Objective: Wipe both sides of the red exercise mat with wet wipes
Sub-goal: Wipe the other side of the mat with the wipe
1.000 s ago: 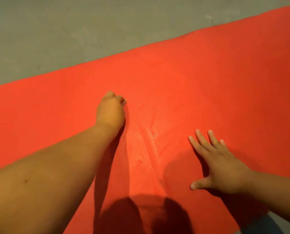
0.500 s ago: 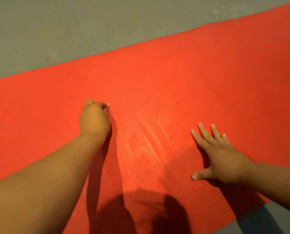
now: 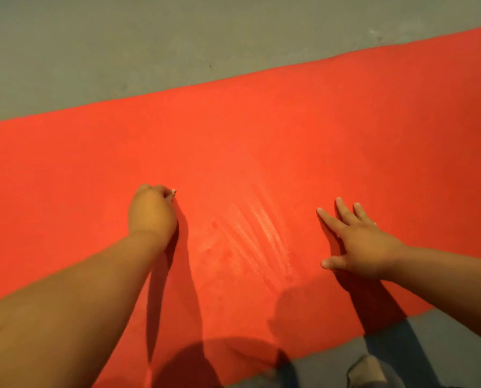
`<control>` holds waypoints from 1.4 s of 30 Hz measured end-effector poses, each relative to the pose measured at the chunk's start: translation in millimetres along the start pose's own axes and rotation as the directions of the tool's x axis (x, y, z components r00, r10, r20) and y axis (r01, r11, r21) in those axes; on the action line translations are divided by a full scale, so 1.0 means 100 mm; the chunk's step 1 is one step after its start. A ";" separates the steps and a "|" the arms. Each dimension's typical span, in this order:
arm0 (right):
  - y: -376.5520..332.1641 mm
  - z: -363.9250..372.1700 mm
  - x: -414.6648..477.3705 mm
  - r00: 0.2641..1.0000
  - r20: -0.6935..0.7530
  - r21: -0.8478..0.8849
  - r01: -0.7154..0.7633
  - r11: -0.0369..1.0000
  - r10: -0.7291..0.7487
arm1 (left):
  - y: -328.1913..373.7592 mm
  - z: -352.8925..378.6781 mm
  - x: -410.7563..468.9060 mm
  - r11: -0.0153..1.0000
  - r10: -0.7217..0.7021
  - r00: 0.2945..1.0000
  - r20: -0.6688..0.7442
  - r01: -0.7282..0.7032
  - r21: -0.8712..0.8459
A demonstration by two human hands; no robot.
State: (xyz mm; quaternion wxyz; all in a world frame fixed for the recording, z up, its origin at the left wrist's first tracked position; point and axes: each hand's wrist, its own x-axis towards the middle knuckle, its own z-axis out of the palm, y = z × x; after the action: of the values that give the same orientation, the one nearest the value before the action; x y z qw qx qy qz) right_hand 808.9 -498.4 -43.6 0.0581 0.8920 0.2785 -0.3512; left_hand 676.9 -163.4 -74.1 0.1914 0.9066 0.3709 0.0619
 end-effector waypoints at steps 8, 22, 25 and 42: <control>-0.14 0.18 -0.22 1.000 0.012 -0.049 0.001 0.999 -0.001 | 0.49 0.21 -1.54 0.597 0.762 0.464 0.451 -0.773 -0.215; -0.56 0.55 -0.76 0.999 0.050 -0.050 -0.008 0.999 0.011 | 0.31 0.12 -2.32 0.581 0.786 0.454 0.420 -0.775 -0.248; -0.67 0.62 -0.82 0.998 0.065 -0.074 0.018 0.997 -0.013 | 0.04 -0.04 -1.76 0.674 0.702 0.616 0.356 -0.736 -0.055; -0.80 0.73 -0.85 0.998 0.010 -0.082 0.066 0.994 -0.065 | -0.93 -0.36 -1.48 0.940 0.318 0.945 0.071 -0.324 0.105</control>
State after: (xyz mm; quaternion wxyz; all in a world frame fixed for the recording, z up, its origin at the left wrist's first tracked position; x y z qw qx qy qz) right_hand 671.8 -492.1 -34.7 0.0840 0.8779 0.3216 -0.3446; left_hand 501.4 -195.5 -73.1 0.1360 0.9658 0.2159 0.0468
